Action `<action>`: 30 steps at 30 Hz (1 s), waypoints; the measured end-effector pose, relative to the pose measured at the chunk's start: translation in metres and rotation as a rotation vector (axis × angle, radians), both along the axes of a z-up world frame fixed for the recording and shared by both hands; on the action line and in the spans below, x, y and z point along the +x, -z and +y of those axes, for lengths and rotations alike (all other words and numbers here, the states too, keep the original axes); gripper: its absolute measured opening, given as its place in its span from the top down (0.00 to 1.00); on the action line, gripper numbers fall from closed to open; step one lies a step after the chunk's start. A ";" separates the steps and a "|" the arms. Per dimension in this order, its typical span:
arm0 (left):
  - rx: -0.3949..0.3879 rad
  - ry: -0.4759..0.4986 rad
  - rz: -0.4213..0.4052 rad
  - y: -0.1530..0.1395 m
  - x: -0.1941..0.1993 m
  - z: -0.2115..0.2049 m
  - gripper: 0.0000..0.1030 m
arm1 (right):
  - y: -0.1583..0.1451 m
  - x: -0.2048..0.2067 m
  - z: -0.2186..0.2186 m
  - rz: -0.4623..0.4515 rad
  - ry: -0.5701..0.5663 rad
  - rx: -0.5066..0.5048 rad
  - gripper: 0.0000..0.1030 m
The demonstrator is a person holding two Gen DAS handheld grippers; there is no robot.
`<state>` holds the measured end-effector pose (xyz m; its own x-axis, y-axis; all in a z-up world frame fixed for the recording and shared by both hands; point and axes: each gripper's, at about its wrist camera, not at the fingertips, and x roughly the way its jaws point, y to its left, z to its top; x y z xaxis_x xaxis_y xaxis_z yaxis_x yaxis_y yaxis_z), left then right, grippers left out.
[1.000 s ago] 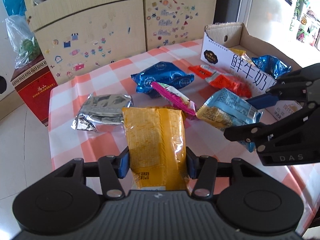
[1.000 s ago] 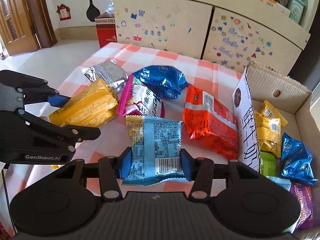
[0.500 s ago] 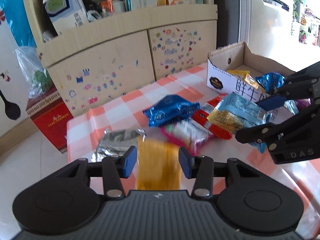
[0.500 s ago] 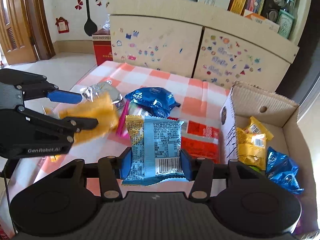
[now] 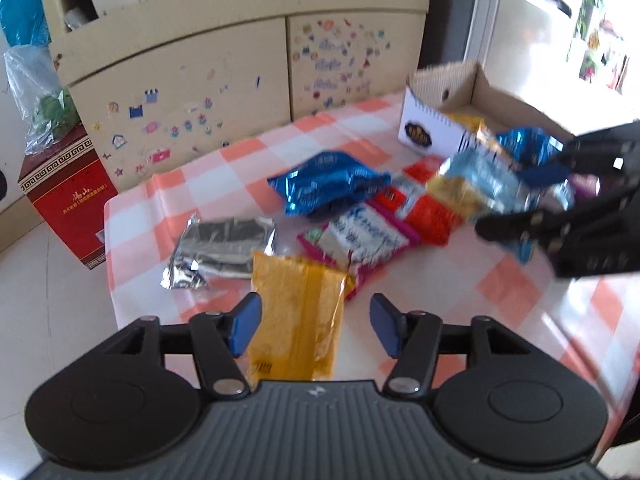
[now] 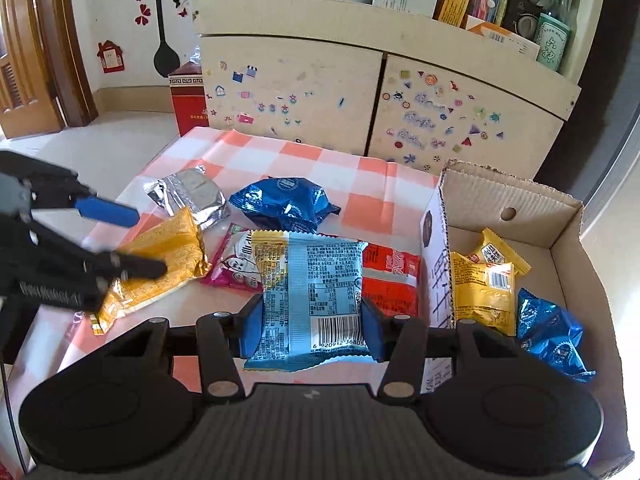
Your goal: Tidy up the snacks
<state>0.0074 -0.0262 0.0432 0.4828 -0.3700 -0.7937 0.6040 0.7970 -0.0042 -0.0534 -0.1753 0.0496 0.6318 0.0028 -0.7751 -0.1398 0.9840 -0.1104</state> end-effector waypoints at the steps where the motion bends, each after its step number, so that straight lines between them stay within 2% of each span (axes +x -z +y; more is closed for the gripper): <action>1: 0.028 0.008 0.000 0.004 -0.001 -0.001 0.36 | 0.000 0.000 0.001 0.001 -0.001 0.001 0.45; 4: 0.094 -0.019 -0.032 0.010 0.001 -0.002 0.30 | 0.002 0.000 0.001 0.005 -0.003 -0.001 0.45; 6: 0.090 -0.035 -0.025 0.011 0.006 0.001 0.25 | 0.003 0.000 0.001 0.008 -0.004 -0.002 0.45; 8: 0.089 -0.034 0.006 0.020 0.009 0.000 0.25 | 0.003 0.000 0.001 0.008 -0.003 -0.003 0.45; 9: 0.103 -0.027 0.013 0.025 0.009 -0.002 0.28 | 0.003 0.000 0.001 0.008 -0.003 -0.002 0.45; 10: 0.123 -0.014 0.013 0.031 0.007 -0.006 0.39 | 0.002 0.000 0.001 0.006 -0.002 -0.002 0.45; 11: 0.139 -0.004 0.015 0.036 0.006 -0.008 0.47 | 0.002 0.000 0.000 0.004 -0.001 -0.002 0.45; 12: 0.142 -0.004 0.011 0.038 0.005 -0.009 0.47 | 0.001 -0.001 0.000 0.002 0.001 -0.001 0.45; 16: 0.095 -0.036 -0.006 0.031 0.003 -0.008 0.50 | -0.002 -0.003 -0.003 -0.008 0.009 0.000 0.45; 21: 0.025 -0.081 -0.073 0.007 0.002 -0.009 0.50 | -0.008 -0.004 -0.005 -0.028 0.006 -0.007 0.45; 25: 0.012 -0.047 -0.159 -0.011 -0.005 -0.022 0.50 | -0.017 -0.006 -0.008 -0.053 -0.005 -0.009 0.45; 30: -0.047 -0.047 -0.210 -0.032 -0.007 -0.038 0.50 | -0.032 -0.009 -0.022 -0.097 0.021 -0.016 0.45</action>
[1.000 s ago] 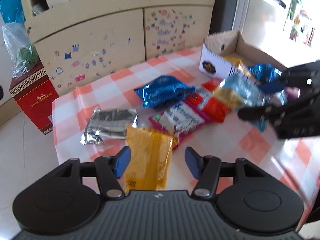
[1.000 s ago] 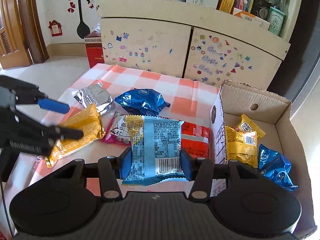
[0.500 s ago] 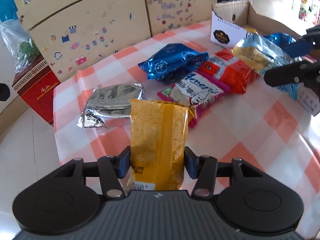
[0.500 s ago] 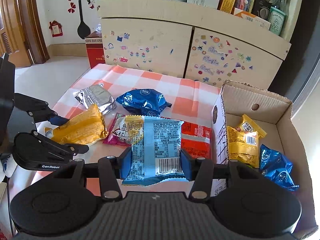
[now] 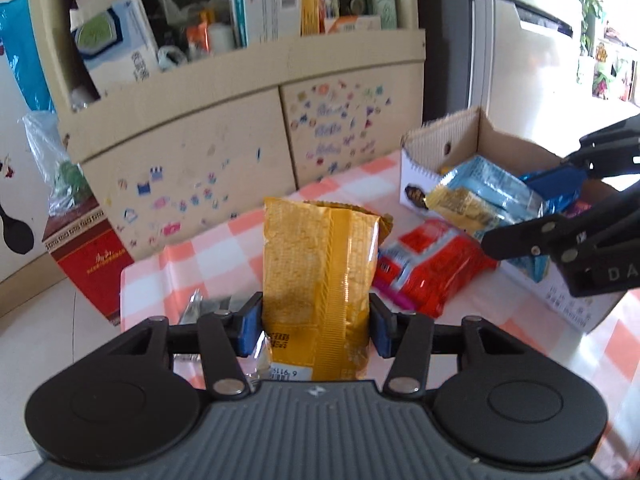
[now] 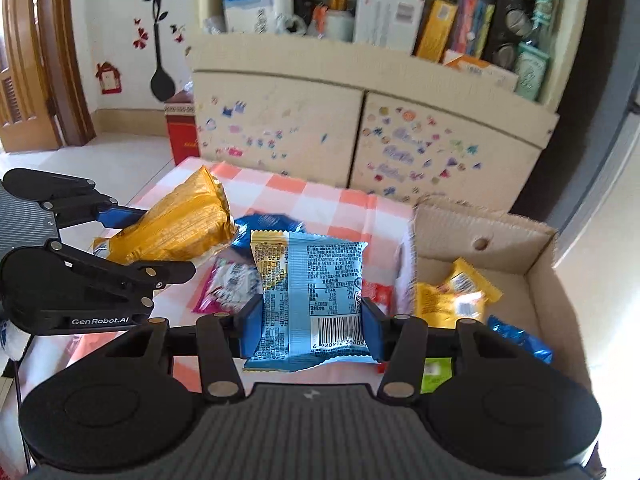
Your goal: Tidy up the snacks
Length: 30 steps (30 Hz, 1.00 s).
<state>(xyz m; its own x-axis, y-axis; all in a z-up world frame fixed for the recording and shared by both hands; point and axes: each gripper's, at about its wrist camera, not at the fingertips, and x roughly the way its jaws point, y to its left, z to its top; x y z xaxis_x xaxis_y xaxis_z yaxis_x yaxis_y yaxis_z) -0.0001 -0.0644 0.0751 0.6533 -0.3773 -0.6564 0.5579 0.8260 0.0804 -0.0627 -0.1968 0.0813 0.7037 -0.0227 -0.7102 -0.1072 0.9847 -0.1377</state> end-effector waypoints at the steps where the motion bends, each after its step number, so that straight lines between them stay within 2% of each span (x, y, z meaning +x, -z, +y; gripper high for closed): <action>1: -0.010 0.000 -0.008 -0.003 0.000 -0.004 0.50 | -0.003 -0.001 -0.004 -0.010 0.010 0.000 0.45; 10: -0.061 0.056 -0.058 -0.019 -0.002 -0.062 0.50 | -0.028 -0.007 -0.037 -0.071 0.075 -0.044 0.45; 17: -0.078 0.115 -0.063 -0.030 -0.003 -0.112 0.50 | -0.041 -0.015 -0.072 -0.101 0.183 -0.035 0.45; 23: -0.093 0.140 -0.038 -0.031 -0.002 -0.152 0.50 | -0.044 -0.023 -0.099 -0.110 0.305 -0.008 0.45; 30: -0.107 0.144 0.030 -0.020 0.003 -0.190 0.50 | -0.040 -0.027 -0.122 -0.072 0.420 0.007 0.45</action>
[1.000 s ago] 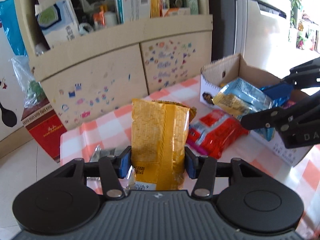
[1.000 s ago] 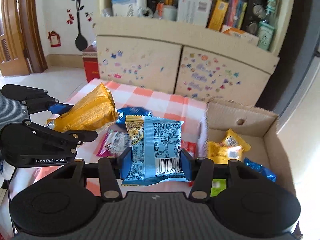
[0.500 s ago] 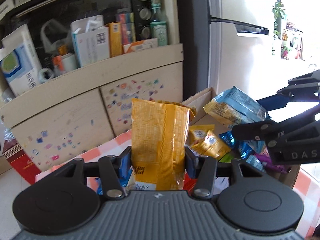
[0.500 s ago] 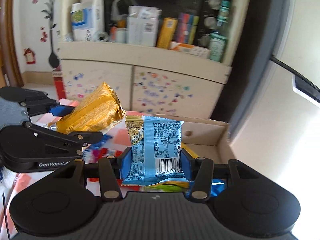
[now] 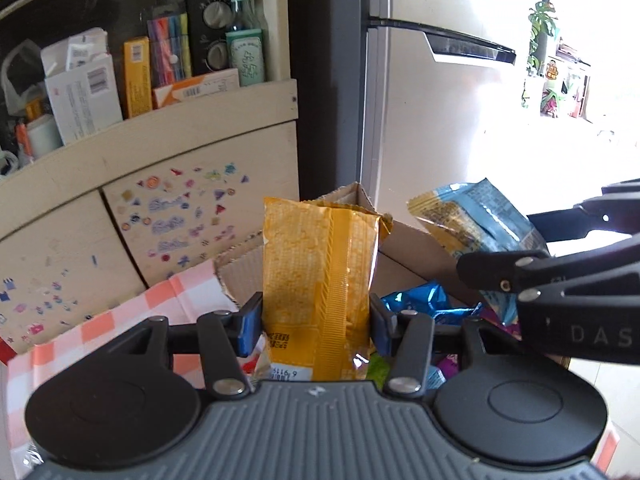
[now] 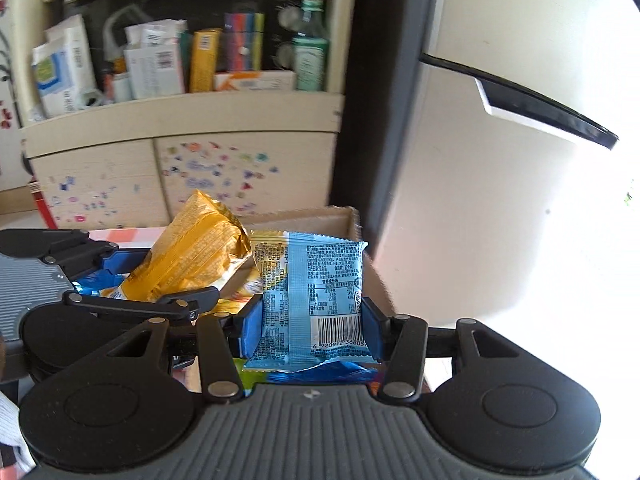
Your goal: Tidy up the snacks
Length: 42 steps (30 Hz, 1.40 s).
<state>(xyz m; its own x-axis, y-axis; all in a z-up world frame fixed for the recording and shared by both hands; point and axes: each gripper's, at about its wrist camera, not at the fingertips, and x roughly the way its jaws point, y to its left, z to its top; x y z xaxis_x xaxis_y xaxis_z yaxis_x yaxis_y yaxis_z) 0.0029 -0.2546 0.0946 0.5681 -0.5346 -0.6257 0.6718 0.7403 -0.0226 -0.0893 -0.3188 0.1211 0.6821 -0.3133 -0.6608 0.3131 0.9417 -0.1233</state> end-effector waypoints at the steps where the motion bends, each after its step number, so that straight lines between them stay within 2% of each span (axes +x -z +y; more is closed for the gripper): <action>1: -0.010 -0.006 0.020 0.002 0.002 -0.004 0.50 | 0.001 -0.001 -0.005 0.004 0.016 0.014 0.45; 5: -0.028 -0.021 0.079 0.012 0.007 -0.016 0.48 | 0.005 -0.001 -0.016 0.020 0.089 0.026 0.44; 6: -0.035 -0.022 0.090 0.013 0.008 -0.018 0.43 | 0.004 -0.002 -0.018 0.011 0.107 0.026 0.43; 7: -0.042 -0.021 0.093 0.012 0.008 -0.018 0.35 | 0.002 -0.004 -0.019 -0.003 0.115 0.034 0.35; 9: -0.051 -0.015 0.067 0.008 0.005 -0.016 0.25 | -0.002 -0.007 -0.021 -0.036 0.119 0.053 0.26; 12: -0.029 0.011 0.032 0.001 0.003 -0.013 0.23 | -0.003 -0.006 -0.018 -0.047 0.108 0.058 0.26; 15: -0.034 0.019 0.045 -0.003 0.006 -0.002 0.18 | -0.001 -0.002 -0.015 -0.045 0.090 0.065 0.25; 22: -0.033 -0.053 0.083 -0.004 0.022 0.042 0.16 | 0.000 0.006 0.001 -0.051 0.012 0.078 0.17; 29: -0.011 -0.139 0.080 0.000 0.038 0.097 0.14 | 0.004 0.018 0.022 -0.046 -0.074 0.079 0.16; 36: -0.026 -0.250 0.132 0.008 0.058 0.152 0.13 | 0.011 0.030 0.047 -0.037 -0.179 0.088 0.16; 42: 0.002 -0.346 0.118 0.014 0.079 0.187 0.12 | 0.020 0.043 0.071 -0.012 -0.261 0.095 0.16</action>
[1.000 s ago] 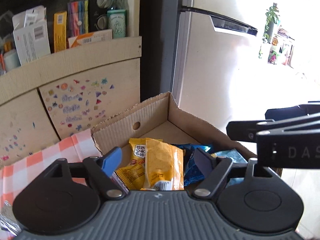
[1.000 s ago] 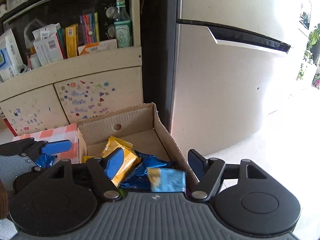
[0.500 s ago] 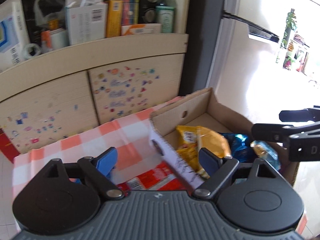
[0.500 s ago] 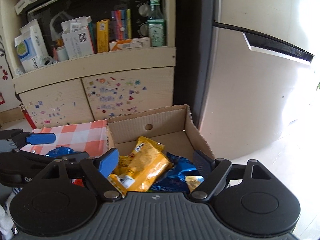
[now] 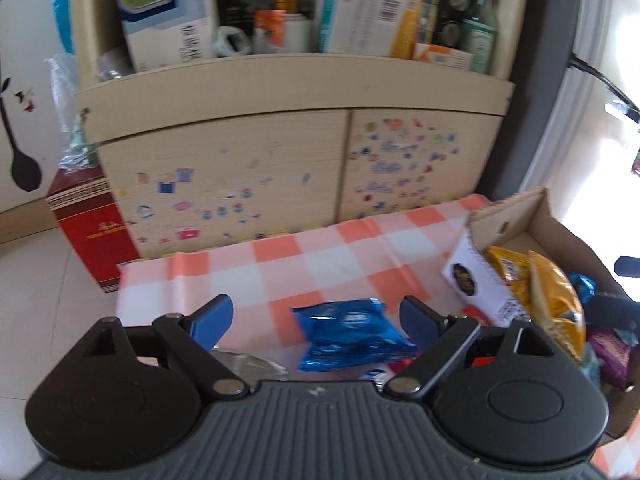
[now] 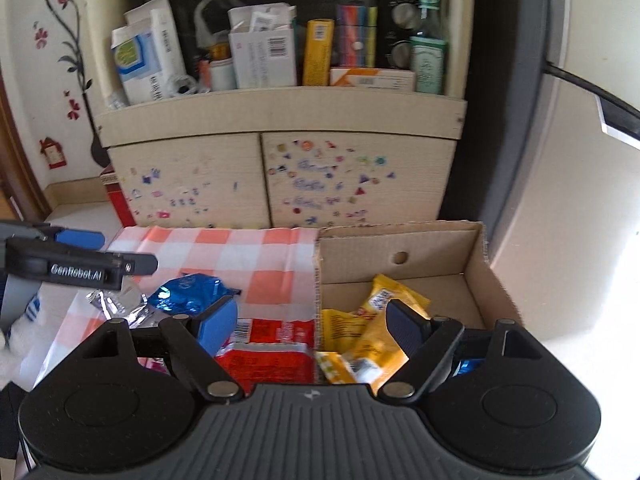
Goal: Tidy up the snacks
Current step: 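Move both tools back over the remaining snacks on the tablecloth, then grasp the silver foil pack with the left tool while the right tool grasps the blue foil bag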
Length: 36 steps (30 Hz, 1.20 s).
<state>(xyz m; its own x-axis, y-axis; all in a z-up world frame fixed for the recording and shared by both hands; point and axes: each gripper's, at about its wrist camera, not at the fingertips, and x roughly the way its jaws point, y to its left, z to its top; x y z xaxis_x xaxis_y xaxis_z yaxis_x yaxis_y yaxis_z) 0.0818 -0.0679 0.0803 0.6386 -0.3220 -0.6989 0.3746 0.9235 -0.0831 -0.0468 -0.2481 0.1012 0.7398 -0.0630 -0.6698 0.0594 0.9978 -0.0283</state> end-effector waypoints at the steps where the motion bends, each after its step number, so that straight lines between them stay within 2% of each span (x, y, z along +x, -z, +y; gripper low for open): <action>1: 0.007 -0.012 0.000 0.002 0.004 0.005 0.12 | 0.002 0.002 0.004 0.004 -0.015 0.002 0.16; 6: 0.036 -0.082 0.046 0.018 0.020 0.031 0.12 | 0.010 0.012 0.023 0.018 -0.082 0.005 0.16; 10: 0.046 -0.105 0.086 0.031 0.029 0.044 0.12 | 0.020 0.020 0.030 0.043 -0.100 0.045 0.16; 16: 0.062 -0.158 0.161 0.053 0.043 0.050 0.12 | 0.034 0.039 0.039 0.065 -0.080 0.076 0.16; 24: 0.047 -0.242 0.261 0.073 0.053 0.049 0.12 | 0.050 0.071 0.045 0.121 -0.031 0.219 0.16; 28: 0.038 -0.274 0.289 0.076 0.052 0.052 0.11 | 0.054 0.085 0.057 0.122 -0.042 0.181 0.16; 36: 0.025 -0.277 0.322 0.085 0.056 0.055 0.08 | 0.078 0.117 0.054 0.171 0.013 0.199 0.16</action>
<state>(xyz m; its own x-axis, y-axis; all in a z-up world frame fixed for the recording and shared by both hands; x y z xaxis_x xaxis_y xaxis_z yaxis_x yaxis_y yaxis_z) 0.1382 -0.0132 -0.0048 0.4464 -0.1491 -0.8823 0.0703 0.9888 -0.1315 0.0703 -0.1937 0.0235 0.6148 0.0736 -0.7852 0.0839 0.9839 0.1579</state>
